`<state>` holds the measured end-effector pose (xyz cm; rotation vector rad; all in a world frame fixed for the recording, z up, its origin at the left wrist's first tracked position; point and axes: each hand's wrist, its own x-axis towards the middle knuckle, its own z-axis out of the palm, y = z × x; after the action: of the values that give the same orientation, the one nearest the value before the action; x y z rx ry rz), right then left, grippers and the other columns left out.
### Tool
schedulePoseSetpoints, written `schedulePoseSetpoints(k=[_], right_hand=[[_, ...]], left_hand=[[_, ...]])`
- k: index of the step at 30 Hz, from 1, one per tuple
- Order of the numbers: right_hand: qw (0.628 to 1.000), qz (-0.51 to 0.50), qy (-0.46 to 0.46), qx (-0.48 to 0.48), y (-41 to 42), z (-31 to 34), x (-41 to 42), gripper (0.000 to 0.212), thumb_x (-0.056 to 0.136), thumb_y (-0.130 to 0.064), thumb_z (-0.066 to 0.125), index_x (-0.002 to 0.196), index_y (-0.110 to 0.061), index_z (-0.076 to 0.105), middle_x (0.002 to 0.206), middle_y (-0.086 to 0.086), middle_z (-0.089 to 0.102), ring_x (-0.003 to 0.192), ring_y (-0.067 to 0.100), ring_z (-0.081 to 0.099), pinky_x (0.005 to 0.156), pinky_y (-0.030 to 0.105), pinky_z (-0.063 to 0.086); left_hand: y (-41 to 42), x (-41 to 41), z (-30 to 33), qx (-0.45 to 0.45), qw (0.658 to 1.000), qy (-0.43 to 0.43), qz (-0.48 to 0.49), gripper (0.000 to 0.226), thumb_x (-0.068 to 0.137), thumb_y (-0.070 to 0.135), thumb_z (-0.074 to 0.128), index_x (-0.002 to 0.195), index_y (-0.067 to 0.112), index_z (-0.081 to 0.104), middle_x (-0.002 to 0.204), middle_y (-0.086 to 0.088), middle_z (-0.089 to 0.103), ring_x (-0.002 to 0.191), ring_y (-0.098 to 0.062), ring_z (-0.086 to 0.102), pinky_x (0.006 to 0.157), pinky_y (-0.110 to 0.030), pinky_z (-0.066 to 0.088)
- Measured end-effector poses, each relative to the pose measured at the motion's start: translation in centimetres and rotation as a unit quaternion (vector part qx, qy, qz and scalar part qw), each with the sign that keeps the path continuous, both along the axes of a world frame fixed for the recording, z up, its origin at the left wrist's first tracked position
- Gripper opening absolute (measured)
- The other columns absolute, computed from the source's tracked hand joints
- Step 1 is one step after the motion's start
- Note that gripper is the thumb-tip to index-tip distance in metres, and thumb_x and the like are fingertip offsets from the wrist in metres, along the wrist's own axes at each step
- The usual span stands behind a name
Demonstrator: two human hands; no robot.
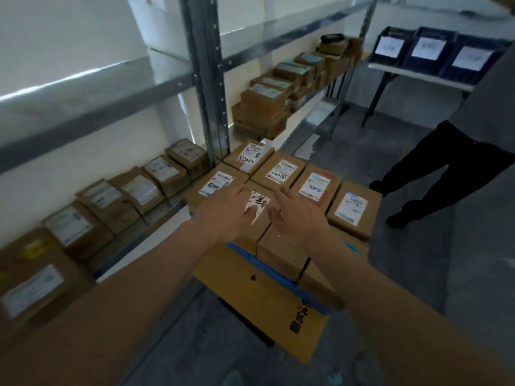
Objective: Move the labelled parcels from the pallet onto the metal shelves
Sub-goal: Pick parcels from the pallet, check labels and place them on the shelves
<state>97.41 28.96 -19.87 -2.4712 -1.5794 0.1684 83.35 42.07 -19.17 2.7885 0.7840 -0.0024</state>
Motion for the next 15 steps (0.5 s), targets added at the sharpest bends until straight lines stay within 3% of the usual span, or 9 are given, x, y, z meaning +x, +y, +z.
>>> schedulePoseSetpoints(k=[3,7,11,15], right_hand=[[0.998,0.055,-0.024,0.022,1.3,1.0,-1.4,0.053,0.108,-0.044,0.035,0.152,-0.015,0.04,0.156,0.005,0.041,0.139,0.025,0.041,0.106,0.038,0.04],[0.991,0.128,0.006,0.037,2.9,1.6,-4.2,0.052,0.106,-0.041,0.039,0.151,-0.014,0.041,0.154,0.006,0.043,0.136,0.027,0.045,0.106,0.042,0.042],[0.978,0.199,0.031,0.045,4.7,2.2,-8.0,0.046,0.105,-0.037,0.038,0.143,-0.012,0.046,0.147,0.01,0.048,0.13,0.031,0.048,0.1,0.048,0.047],[0.963,0.265,0.03,0.045,6.0,3.3,-13.2,0.053,0.106,-0.044,0.036,0.149,-0.015,0.042,0.155,0.009,0.041,0.141,0.029,0.04,0.11,0.047,0.042]], left_hand=[[0.0,-2.8,0.6,0.015,0.998,-0.002,0.055,0.05,0.101,0.051,0.029,0.127,0.016,0.055,0.123,-0.006,0.057,0.107,-0.025,0.056,0.09,-0.048,0.052],[-1.0,-7.2,1.5,0.018,0.992,-0.015,0.121,0.068,0.092,0.058,0.02,0.124,0.011,0.058,0.126,-0.009,0.057,0.11,-0.028,0.057,0.091,-0.048,0.052],[-2.5,-12.0,2.7,0.033,0.98,-0.005,0.194,0.054,0.104,0.048,0.033,0.142,0.014,0.051,0.15,-0.008,0.048,0.131,-0.029,0.051,0.106,-0.048,0.046],[-3.6,-17.6,3.5,0.058,0.965,-0.001,0.257,0.045,0.104,0.044,0.038,0.133,0.014,0.055,0.137,-0.007,0.055,0.119,-0.026,0.056,0.099,-0.046,0.05]])
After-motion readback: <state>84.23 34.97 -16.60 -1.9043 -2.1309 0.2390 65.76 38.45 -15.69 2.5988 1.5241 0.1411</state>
